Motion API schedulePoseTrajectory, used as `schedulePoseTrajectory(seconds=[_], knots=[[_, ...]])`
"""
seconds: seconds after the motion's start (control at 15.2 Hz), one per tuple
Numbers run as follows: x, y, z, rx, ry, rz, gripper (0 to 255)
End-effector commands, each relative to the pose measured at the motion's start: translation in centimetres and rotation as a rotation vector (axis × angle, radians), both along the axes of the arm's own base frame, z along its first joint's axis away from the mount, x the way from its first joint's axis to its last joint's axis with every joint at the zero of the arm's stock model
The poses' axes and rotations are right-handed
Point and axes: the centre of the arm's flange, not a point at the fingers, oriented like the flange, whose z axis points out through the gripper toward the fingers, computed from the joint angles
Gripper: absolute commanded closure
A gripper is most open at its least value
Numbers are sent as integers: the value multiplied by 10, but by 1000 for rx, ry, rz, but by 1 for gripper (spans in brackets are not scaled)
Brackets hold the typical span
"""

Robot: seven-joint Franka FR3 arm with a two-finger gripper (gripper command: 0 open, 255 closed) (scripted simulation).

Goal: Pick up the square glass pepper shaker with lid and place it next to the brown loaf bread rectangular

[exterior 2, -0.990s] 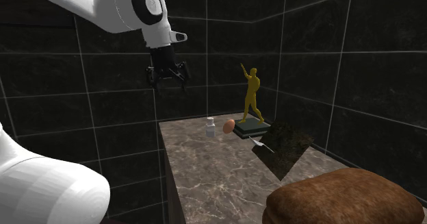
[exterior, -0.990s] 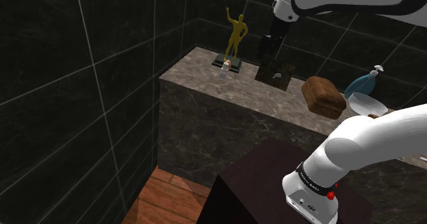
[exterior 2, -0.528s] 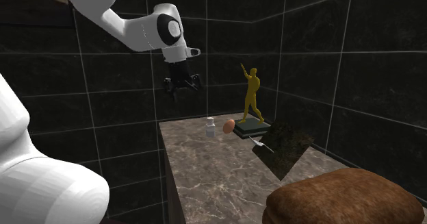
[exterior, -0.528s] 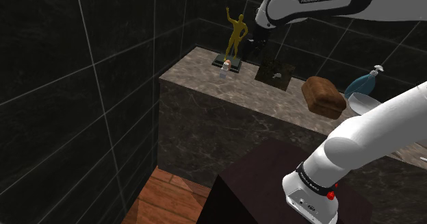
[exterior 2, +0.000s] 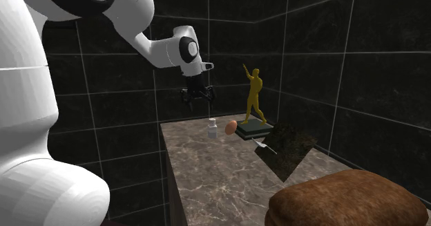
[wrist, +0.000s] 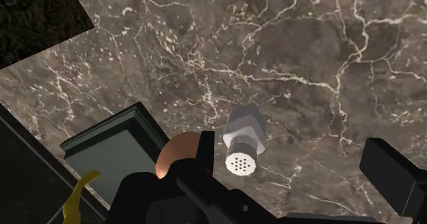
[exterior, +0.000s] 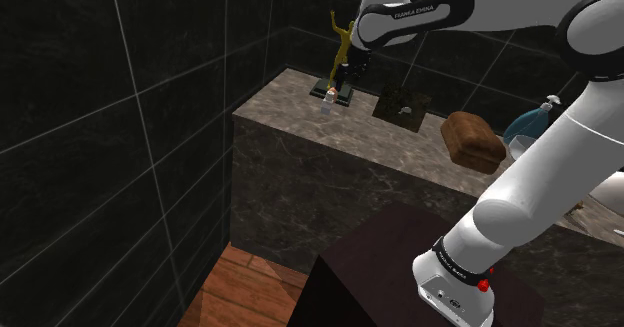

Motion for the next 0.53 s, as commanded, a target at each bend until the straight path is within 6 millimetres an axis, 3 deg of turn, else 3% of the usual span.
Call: schedulePoseTrajectory(seconds=[0.0, 0.26, 0.46], knots=[[25, -7, -11, -2, -4, -4, 0], [70, -19, -36, -6, -10, -13, 0], [73, -21, -47, -6, -10, -13, 0]])
